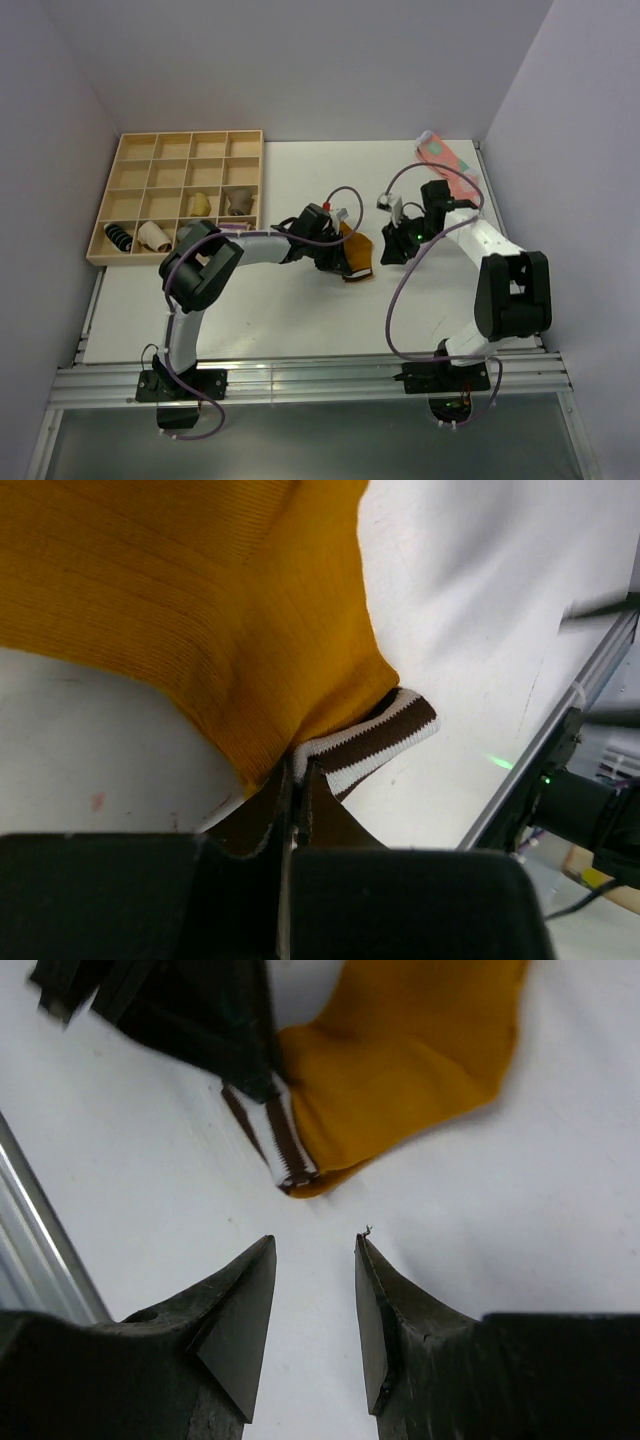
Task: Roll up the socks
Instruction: Roll the sock at the center of the board.
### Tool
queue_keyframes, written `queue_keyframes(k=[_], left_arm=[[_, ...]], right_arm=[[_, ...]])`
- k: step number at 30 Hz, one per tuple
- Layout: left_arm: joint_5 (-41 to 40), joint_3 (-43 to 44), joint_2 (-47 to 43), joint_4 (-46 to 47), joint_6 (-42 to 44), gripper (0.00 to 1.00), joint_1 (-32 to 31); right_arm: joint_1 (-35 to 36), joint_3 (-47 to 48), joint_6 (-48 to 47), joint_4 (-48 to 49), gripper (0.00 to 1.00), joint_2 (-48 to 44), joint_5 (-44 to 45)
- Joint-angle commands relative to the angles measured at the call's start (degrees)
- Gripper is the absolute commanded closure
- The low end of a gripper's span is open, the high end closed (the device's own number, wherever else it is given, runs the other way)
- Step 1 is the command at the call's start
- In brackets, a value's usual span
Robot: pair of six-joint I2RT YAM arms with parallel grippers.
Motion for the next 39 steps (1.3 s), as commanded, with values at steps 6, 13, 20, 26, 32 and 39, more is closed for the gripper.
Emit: queue_keyframes(k=[6, 13, 20, 26, 32, 39], left_arm=[[6.58, 6.3, 5.45, -16.11, 2.46, 1.0, 2.46], [9.13, 11.4, 8.54, -20.77, 2.99, 1.0, 2.54], [11.41, 13.34, 10.91, -21.84, 2.55, 1.0, 2.9], [12.38, 14.14, 11.97, -22.19, 2.38, 1.0, 3.25], [13.35, 14.05, 12.5, -22.01, 2.46, 1.0, 3.42], [14.14, 14.4, 12.76, -22.19, 2.29, 1.0, 4.04]], right_arm=[[11.06, -9.45, -8.64, 9.45, 0.54, -8.78, 6.03], [15.98, -10.58, -10.05, 12.16, 0.53, -7.64, 11.13], [21.35, -13.67, -11.28, 15.96, 0.54, -7.47, 15.53], [23.38, -13.93, -12.07, 17.45, 0.55, -6.41, 17.81], [24.52, -13.76, -12.51, 18.16, 0.56, -3.43, 20.01], [24.61, -12.09, -12.07, 16.84, 0.59, -0.79, 20.54]])
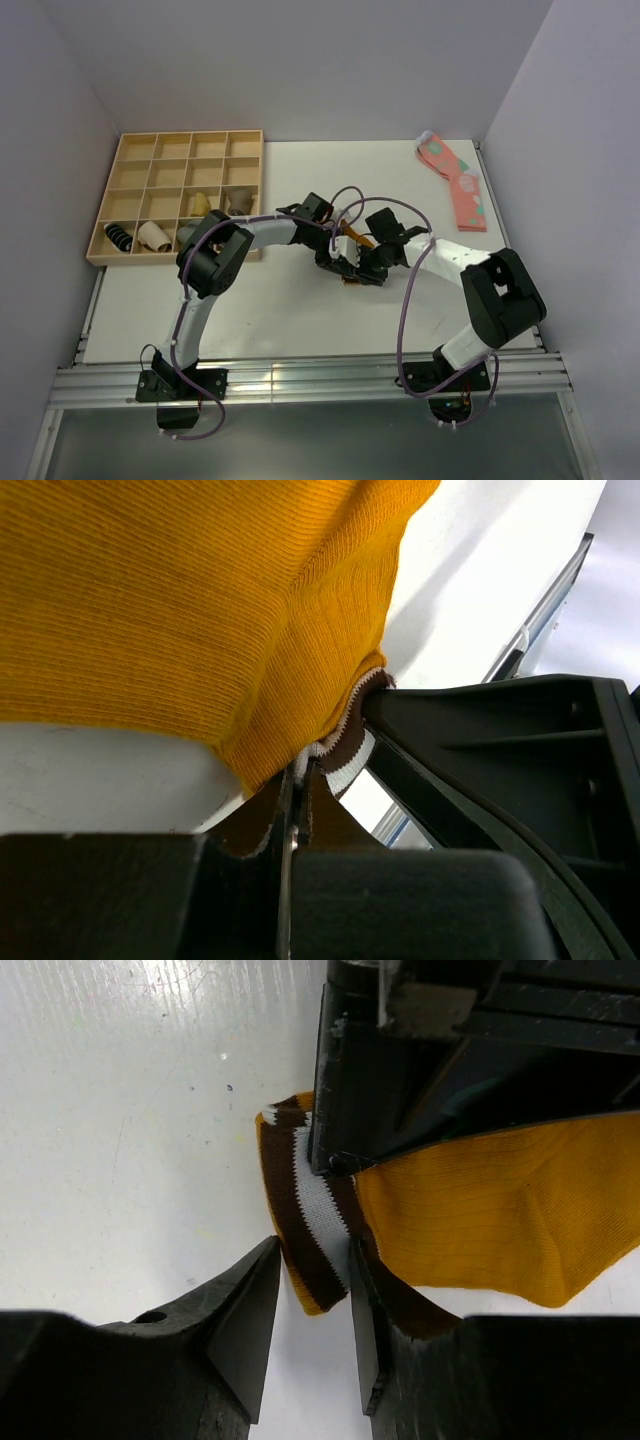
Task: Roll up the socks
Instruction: Roll the sock at the center of the board.
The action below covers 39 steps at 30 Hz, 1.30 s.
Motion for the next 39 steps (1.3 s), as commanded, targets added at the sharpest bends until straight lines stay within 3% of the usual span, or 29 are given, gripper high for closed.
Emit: queue_keyframes(k=[1, 5, 14, 19, 23, 29, 39], left_arm=[[-1.97, -0.14, 2.77, -4.03, 1.72, 1.0, -0.07], [-0.74, -0.05, 3.39, -3.42, 0.58, 0.98, 0.28], [2.34, -2.59, 1.72, 2.47, -6.43, 0.89, 0.98], [1.03, -12.33, -2.84, 17.8, -15.84, 0.82, 1.51], [-5.19, -19.37, -8.9, 27.6, -22.0, 0.77, 1.25], [-13.03, -27.55, -13.22, 37.97, -26.14, 0.77, -0.68], [-32.19, -33.87, -21.22, 43.07, -16.84, 0.69, -6.83]], right_arm=[[0.66, 2.23, -0.16, -2.09, 0.59, 1.88, 0.65], [0.66, 4.17, 0.28, -4.91, 0.68, 3.9, 1.44], [0.57, 6.54, 1.24, -10.53, 0.77, 6.89, 0.83], [-1.18, 6.81, 2.38, -13.0, 0.82, 8.39, -1.54], [-3.91, 8.91, 1.86, -16.86, 0.83, 10.23, -4.97], [-7.69, 15.06, 0.98, -25.29, 0.84, 15.32, -8.93], [-11.64, 23.5, -1.75, -40.67, 0.84, 22.88, -13.24]])
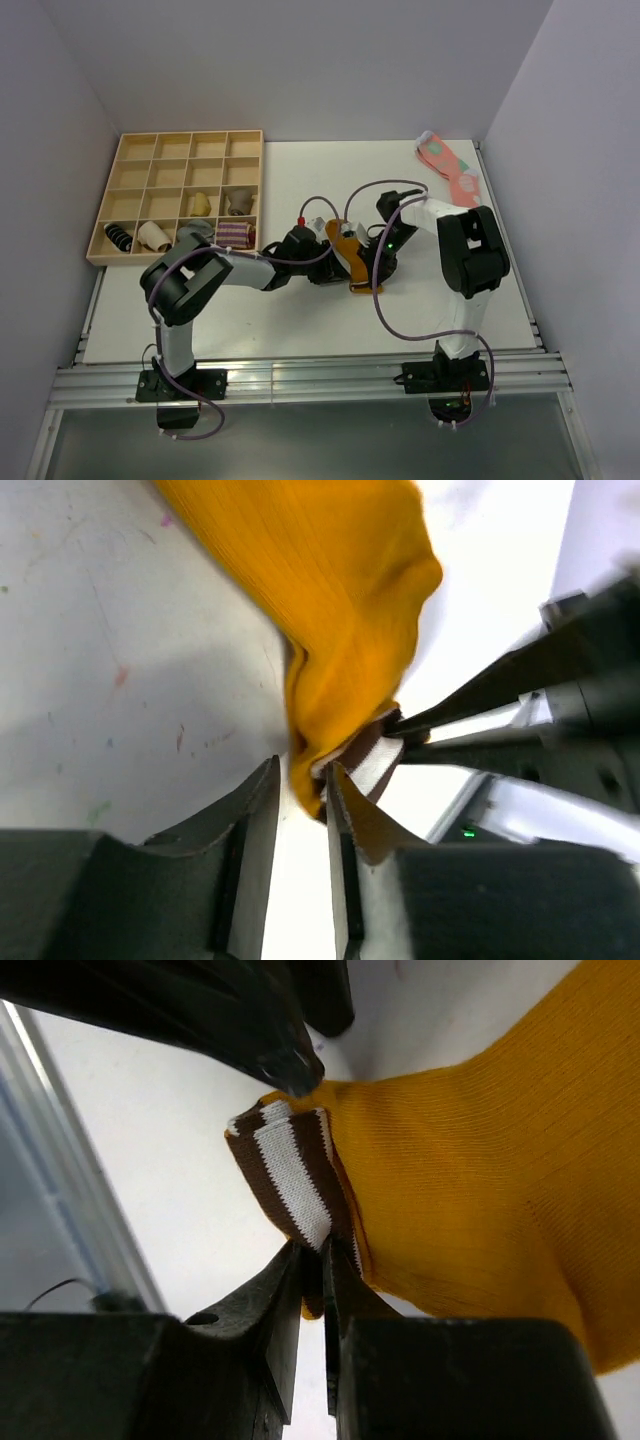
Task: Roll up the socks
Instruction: Roll the sock at the center of the board.
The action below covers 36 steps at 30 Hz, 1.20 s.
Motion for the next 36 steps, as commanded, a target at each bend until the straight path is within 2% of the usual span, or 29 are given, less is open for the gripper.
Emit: queue_keyframes(k=[1, 6, 10, 19, 27, 36], left_arm=[[-11.64, -2.3, -5.31, 5.11, 7.47, 0.68, -1.74], [-18.16, -4.76, -8.74, 7.75, 15.21, 0.64, -5.26], [-18.43, -7.66, -9.44, 16.25, 24.69, 0.64, -7.98], [-9.74, -8.19, -5.84, 21.2, 33.15, 0.56, -9.39], [-7.54, -3.01, -3.38, 12.86, 39.56, 0.53, -11.24], [-8.24, -0.81, -1.45, 9.6, 41.77, 0.52, -11.68]], right_arm=[[-1.26, 2.63, -1.57, -9.73, 0.84, 3.39, 0.16], [-1.7, 5.88, -1.22, -13.95, 0.84, 6.82, -0.46], [-1.7, 8.08, -0.52, -15.71, 0.84, 9.89, -0.28], [-2.67, 10.72, 0.89, -17.65, 0.84, 12.62, 0.07], [-2.85, 12.92, 1.42, -19.14, 0.83, 14.38, -0.19], [-2.85, 14.41, 1.33, -20.55, 0.84, 15.44, -0.63]])
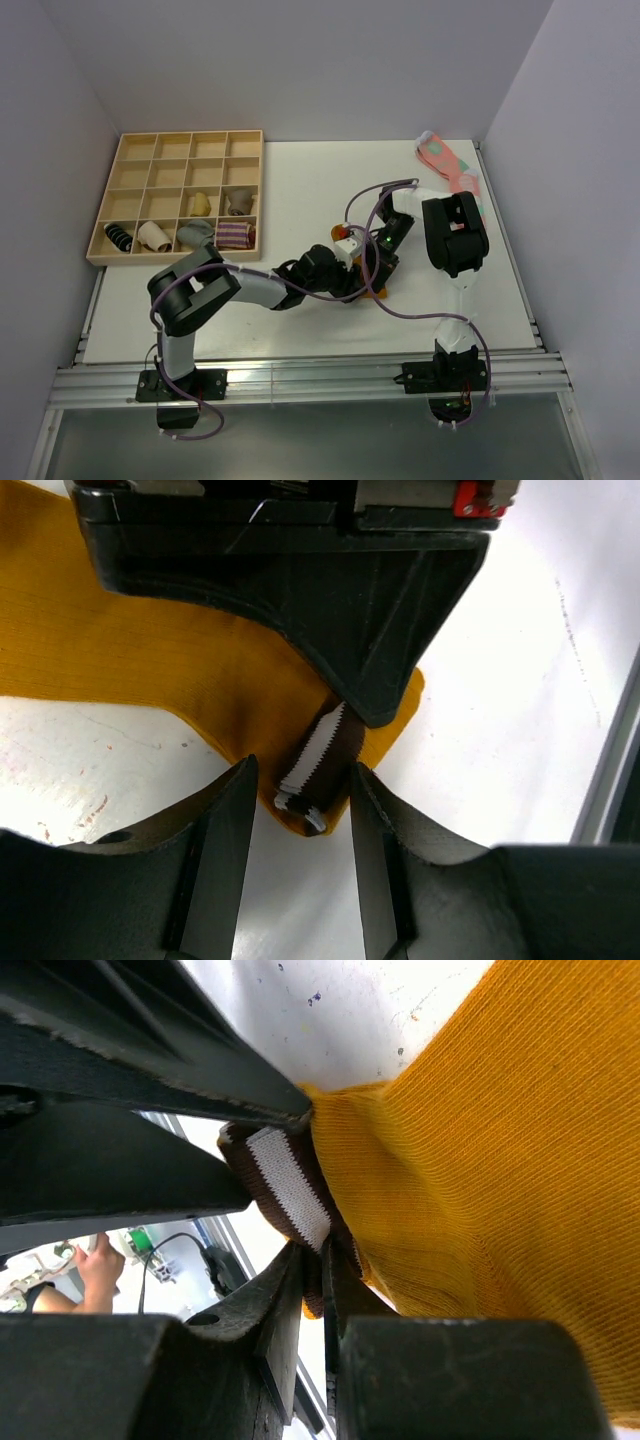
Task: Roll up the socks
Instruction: Roll the sock at the center of the board.
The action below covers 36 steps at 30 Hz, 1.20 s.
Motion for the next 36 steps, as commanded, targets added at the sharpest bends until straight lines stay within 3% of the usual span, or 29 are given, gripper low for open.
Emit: queue_keyframes(k=[1, 8, 13, 15, 17, 20, 26, 36], left_arm=[[0.72, 2.27, 1.22, -1.28, 2.91, 0.53, -0.16], [0.2, 3.59, 2.45, -2.17, 3.09, 0.57, -0.16], [1.33, 6.22, 4.03, -4.62, 1.77, 0.82, -0.16], [2.3, 8.06, 4.99, -7.07, 0.98, 0.94, -0.16], [3.09, 9.47, 5.79, -9.45, -0.16, 1.0, -0.16], [4.06, 11.5, 6.84, -13.67, -2.0, 1.0, -0.16], [-0.24, 15.37, 6.85, -24.57, -6.22, 1.0, -0.16], [-4.02, 20.9, 6.93, -38.18, -11.5, 1.0, -0.07]], right_arm=[[-0.49, 2.13, -0.46, -1.53, 0.83, 0.77, 0.62], [-0.49, 2.13, -0.2, -1.36, 0.83, 0.77, 0.53], [-0.57, 1.34, 1.11, -0.05, 0.82, 0.42, 1.31], [-0.57, 0.9, 1.38, 0.92, 0.79, -0.28, 1.67], [-0.66, -0.15, 3.05, 3.64, 0.73, -1.76, 2.37], [-0.84, -1.65, 4.81, 7.06, 0.63, -3.88, 3.25], [-2.77, -2.09, 8.76, 12.78, 0.53, -9.67, 0.97], [-11.55, -3.4, 21.94, 25.7, 0.52, -17.86, -3.07]])
